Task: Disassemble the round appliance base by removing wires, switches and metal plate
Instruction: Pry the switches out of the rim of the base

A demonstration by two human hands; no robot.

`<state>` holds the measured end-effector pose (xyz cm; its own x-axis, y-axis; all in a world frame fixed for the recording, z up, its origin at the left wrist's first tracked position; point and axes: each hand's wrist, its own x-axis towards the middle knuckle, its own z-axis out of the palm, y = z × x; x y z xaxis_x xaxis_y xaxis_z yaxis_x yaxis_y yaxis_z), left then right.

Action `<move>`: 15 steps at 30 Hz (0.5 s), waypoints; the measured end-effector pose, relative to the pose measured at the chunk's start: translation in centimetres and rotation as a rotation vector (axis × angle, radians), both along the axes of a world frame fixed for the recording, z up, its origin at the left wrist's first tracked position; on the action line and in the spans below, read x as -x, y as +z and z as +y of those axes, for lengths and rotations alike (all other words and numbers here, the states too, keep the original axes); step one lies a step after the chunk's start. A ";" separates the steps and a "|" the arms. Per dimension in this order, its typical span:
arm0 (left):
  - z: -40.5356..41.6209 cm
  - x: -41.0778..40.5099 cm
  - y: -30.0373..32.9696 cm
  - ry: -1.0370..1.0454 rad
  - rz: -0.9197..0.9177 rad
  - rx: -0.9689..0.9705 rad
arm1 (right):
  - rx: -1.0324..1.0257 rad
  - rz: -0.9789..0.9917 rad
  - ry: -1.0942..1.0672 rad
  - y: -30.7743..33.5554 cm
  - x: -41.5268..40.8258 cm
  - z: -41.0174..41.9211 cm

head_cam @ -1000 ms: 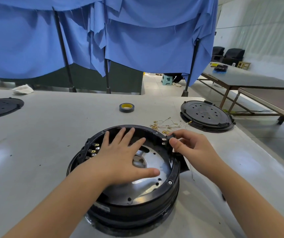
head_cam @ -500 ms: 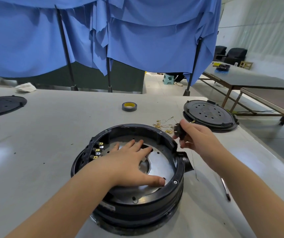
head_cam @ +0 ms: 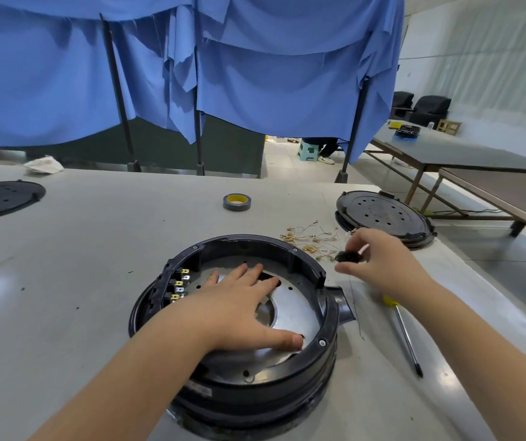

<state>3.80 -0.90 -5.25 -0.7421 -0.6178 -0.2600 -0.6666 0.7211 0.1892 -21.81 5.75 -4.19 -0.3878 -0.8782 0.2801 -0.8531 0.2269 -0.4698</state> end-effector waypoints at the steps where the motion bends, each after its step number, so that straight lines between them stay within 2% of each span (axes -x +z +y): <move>1: 0.0 0.0 0.0 0.001 0.002 0.001 | -0.070 0.059 0.004 -0.2 0.0 -0.4; 5: 0.0 0.0 0.0 0.002 0.006 -0.010 | -0.216 0.151 0.000 -0.7 0.3 -2.1; 15: 0.2 0.1 0.0 0.015 0.020 -0.002 | -0.183 0.183 -0.024 -1.0 0.9 -3.3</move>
